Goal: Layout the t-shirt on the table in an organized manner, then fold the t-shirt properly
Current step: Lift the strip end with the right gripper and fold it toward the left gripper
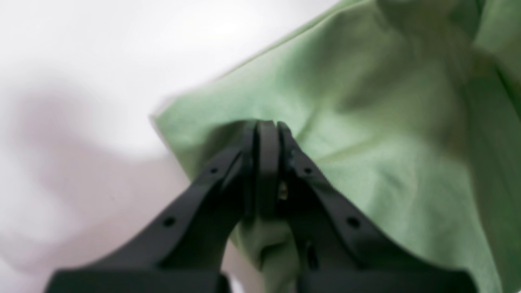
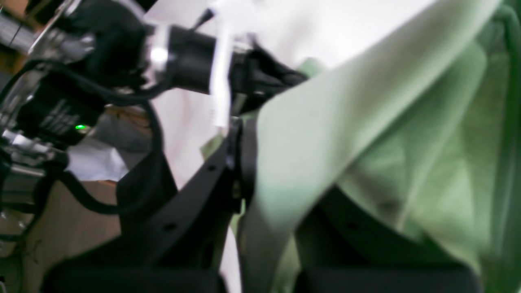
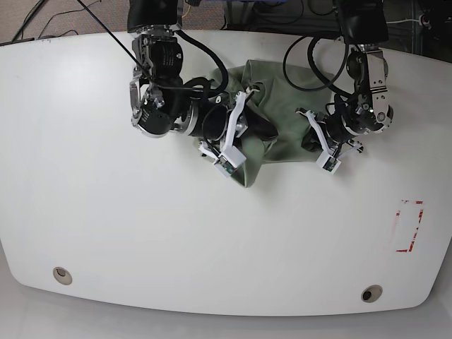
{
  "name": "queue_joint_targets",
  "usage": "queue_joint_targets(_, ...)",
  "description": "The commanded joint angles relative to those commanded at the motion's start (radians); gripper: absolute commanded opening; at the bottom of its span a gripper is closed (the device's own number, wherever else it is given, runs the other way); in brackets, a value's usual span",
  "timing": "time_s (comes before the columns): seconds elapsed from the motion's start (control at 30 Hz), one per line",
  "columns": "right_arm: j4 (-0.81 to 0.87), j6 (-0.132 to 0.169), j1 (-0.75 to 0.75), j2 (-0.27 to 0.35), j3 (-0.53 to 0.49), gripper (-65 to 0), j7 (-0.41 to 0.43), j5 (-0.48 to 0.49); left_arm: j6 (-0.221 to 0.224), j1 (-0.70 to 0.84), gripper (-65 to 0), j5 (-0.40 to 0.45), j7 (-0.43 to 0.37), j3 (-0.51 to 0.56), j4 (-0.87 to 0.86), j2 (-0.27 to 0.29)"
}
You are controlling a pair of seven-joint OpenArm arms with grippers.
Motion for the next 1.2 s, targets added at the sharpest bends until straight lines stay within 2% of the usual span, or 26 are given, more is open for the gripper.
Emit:
queue_joint_targets(0.53,-0.112,-0.002,0.058,-0.006,-0.008,-65.0,0.032,0.0,0.0,0.0,-65.0,-0.003,0.0,-0.002,0.002,0.002)
queue_joint_targets(0.8,-0.132,-0.005,0.077,-0.02,-0.077,-65.0,0.035,-0.002,0.0,0.0,-65.0,-0.003,0.0,-0.002,0.002,0.002)
queue_joint_targets(0.87,-0.13,-0.026,0.077,-0.025,-0.083,-65.0,0.035,-0.002,0.0,0.0,-65.0,-0.003,0.0,-0.002,0.002,0.002)
queue_joint_targets(0.97,-0.13,-0.078,0.077,-0.034,-0.087,-65.0,0.035,-0.002,0.0,0.0,-65.0,-0.005,0.0,-0.002,0.002,0.002)
queue_joint_targets(1.07,-0.13,-0.095,0.077,-0.035,-0.092,-65.0,0.035,0.0,0.0,0.0,-65.0,-0.005,0.0,-0.002,0.002,0.002)
queue_joint_targets(1.2,-0.13,-0.098,0.078,-0.035,-0.127,-65.0,0.035,-0.002,0.0,0.0,-65.0,-0.005,0.0,-0.002,0.002,0.002)
